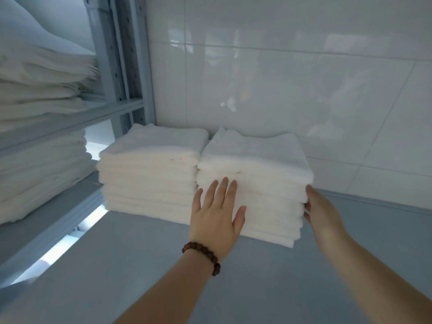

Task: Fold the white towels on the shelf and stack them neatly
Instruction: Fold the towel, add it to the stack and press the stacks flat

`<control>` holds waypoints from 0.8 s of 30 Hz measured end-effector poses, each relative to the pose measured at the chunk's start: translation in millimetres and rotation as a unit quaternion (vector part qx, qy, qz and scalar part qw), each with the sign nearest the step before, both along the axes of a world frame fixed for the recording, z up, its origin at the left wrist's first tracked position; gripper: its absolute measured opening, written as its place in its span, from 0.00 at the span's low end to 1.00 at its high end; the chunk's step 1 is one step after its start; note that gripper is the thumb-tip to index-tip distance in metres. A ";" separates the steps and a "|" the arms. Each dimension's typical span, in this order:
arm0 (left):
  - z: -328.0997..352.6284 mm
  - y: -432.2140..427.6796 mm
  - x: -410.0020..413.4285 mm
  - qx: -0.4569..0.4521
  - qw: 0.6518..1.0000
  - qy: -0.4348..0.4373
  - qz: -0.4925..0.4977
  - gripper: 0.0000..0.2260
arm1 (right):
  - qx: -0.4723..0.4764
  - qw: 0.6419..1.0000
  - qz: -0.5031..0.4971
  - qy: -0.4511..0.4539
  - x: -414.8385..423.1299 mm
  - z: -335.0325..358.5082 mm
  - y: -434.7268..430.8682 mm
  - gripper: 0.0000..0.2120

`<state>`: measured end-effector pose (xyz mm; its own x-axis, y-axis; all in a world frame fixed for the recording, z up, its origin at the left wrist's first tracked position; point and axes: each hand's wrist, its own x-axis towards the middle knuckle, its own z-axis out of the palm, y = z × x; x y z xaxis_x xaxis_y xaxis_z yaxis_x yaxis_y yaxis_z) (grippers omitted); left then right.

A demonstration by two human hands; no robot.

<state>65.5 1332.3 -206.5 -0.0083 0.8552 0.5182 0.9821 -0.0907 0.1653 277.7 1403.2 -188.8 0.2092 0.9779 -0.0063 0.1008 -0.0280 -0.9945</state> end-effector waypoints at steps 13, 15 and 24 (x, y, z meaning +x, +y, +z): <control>80.6 -117.6 -94.1 -0.161 0.985 -0.062 0.013 0.46 | 0.013 0.916 0.125 -0.381 -106.3 69.0 -140.2 0.27; 91.1 -119.7 -115.4 -0.177 0.982 -0.059 0.022 0.40 | 0.023 0.904 0.138 -0.404 -135.0 73.8 -149.6 0.27; 98.1 -86.2 -190.2 -0.169 0.985 0.002 0.045 0.38 | 0.043 0.847 0.178 -0.499 -220.2 73.8 -131.3 0.32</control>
